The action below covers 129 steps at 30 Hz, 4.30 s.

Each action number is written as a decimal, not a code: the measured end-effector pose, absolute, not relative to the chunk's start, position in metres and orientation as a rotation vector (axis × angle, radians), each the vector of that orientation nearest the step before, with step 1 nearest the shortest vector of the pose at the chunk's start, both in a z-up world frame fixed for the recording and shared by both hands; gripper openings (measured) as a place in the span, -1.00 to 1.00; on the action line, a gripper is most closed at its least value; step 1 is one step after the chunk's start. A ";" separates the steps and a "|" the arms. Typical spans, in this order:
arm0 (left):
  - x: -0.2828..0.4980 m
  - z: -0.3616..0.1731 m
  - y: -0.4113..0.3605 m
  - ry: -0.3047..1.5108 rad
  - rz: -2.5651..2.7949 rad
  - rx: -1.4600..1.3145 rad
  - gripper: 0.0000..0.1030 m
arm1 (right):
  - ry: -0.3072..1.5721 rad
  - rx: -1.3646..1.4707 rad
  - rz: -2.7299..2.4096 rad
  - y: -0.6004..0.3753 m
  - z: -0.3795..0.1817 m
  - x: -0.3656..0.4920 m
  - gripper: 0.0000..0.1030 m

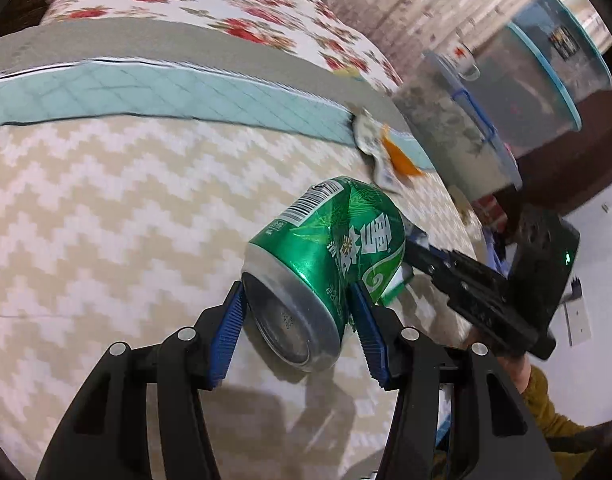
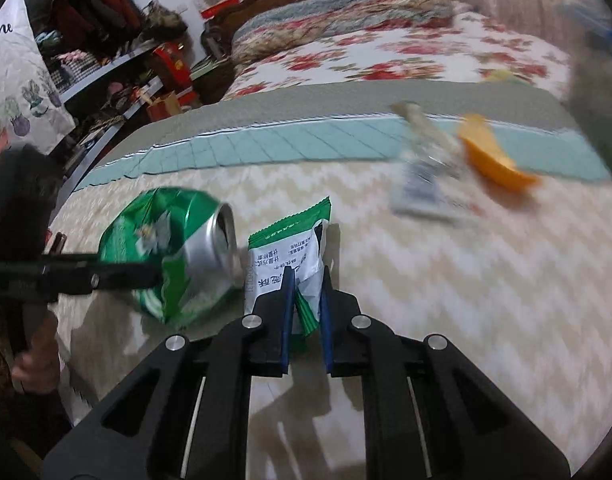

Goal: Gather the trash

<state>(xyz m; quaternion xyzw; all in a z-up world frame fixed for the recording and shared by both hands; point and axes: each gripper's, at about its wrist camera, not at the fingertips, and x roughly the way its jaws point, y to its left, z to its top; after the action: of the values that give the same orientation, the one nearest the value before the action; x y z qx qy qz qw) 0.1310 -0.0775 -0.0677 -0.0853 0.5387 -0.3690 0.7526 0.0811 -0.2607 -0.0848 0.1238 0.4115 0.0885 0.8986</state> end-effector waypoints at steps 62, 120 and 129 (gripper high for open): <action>0.108 -0.040 -0.522 1.132 -1.169 0.219 0.53 | 0.371 0.794 -0.585 -0.616 -0.098 -0.104 0.67; 0.104 -0.063 -0.182 1.090 -0.876 0.179 -0.24 | 0.763 0.644 0.024 -0.352 -0.110 0.000 -0.68; 0.066 -0.064 -0.158 1.096 -0.879 0.216 -0.17 | 0.766 0.647 -0.030 -0.344 -0.119 -0.053 -0.64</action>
<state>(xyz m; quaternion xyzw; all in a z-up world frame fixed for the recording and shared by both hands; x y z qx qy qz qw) 0.0662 -0.1584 -0.0637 0.0993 0.5030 -0.4035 0.7578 -0.0535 -0.3443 -0.1189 0.3100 0.3670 -0.0143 0.8769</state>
